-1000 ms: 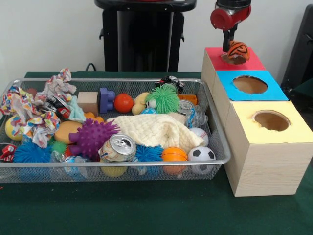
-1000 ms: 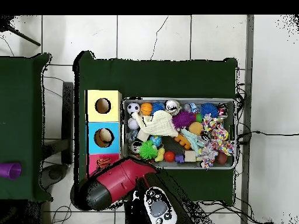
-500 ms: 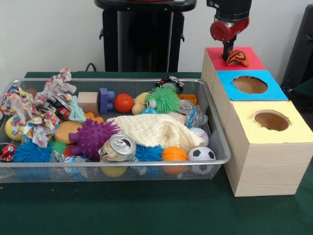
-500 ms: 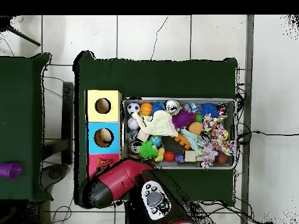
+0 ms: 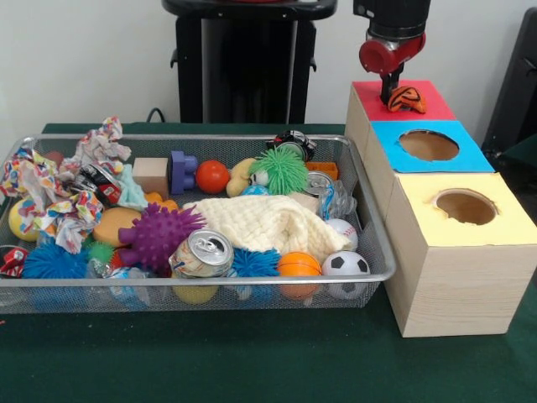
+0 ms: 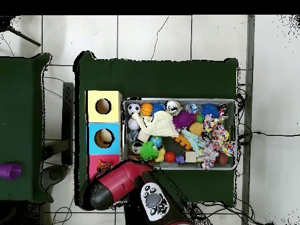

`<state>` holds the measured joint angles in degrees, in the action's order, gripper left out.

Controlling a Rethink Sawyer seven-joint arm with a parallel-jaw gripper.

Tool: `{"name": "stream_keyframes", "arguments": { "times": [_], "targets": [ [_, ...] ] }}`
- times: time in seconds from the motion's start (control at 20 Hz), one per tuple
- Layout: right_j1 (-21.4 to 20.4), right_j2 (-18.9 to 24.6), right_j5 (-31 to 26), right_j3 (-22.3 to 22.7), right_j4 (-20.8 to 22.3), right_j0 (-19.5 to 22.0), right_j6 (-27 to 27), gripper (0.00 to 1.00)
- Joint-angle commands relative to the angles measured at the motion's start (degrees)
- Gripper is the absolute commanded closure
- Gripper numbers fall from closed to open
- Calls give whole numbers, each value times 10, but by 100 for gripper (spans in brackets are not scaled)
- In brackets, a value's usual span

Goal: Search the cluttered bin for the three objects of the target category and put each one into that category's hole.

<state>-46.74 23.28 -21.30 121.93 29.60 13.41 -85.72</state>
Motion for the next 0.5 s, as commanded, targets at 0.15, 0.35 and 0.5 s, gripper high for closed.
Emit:
{"name": "stream_keyframes", "arguments": {
  "times": [0.15, 0.35, 0.5],
  "targets": [
    [-28, -2, -34, -24, -1, 17, -34, 100],
    [-34, 2, -41, -21, -6, 20, -31, 100],
    [-50, 6, -57, -17, -14, 23, -25, 100]
  ]
}}
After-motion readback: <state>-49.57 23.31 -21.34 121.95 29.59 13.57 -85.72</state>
